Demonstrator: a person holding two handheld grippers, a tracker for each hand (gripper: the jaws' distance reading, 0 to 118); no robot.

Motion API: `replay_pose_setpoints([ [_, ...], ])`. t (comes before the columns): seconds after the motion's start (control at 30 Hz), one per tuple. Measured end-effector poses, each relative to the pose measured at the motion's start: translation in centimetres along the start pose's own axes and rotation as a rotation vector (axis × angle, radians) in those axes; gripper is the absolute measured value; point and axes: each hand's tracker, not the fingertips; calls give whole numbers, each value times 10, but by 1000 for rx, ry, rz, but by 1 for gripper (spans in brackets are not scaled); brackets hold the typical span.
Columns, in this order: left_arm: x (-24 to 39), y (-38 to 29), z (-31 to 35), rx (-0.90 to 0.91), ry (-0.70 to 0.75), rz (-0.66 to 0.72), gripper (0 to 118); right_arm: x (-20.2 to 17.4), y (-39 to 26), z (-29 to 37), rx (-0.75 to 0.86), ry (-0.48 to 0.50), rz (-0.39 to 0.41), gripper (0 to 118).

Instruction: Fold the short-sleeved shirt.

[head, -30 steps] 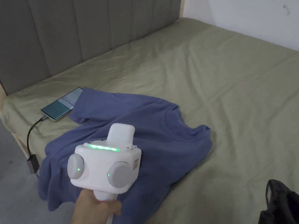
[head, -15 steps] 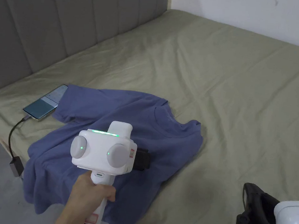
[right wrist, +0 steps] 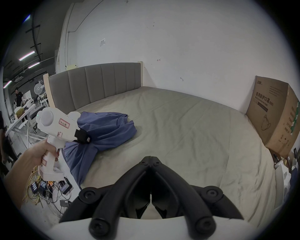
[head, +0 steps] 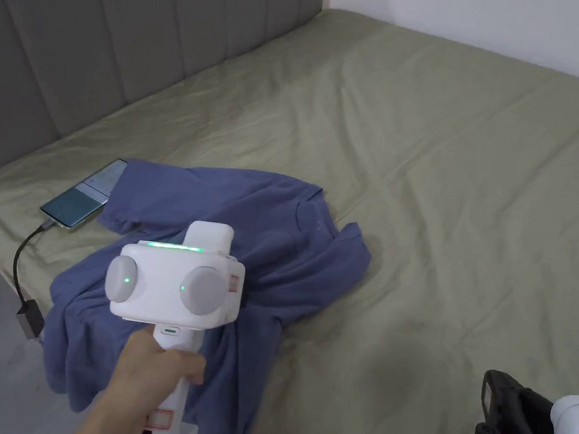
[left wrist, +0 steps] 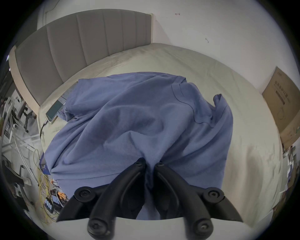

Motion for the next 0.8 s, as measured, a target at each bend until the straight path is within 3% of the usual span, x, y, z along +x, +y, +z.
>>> replay_pose_setpoints([
  [0.17,-6,3,26,30,-38,36,5,8,2,11,19,-4,-28,0],
  [0.43,9,37,151,249,-197,73,5,27,5,47,86,-36,-67,0],
  [0.57,45,56,223,381,-241,-20,5,44,7,75,149,-80,-87,0],
  [0.8,152,67,324,517,-497,-212,5,95,3,134,249,-205,-173,0],
])
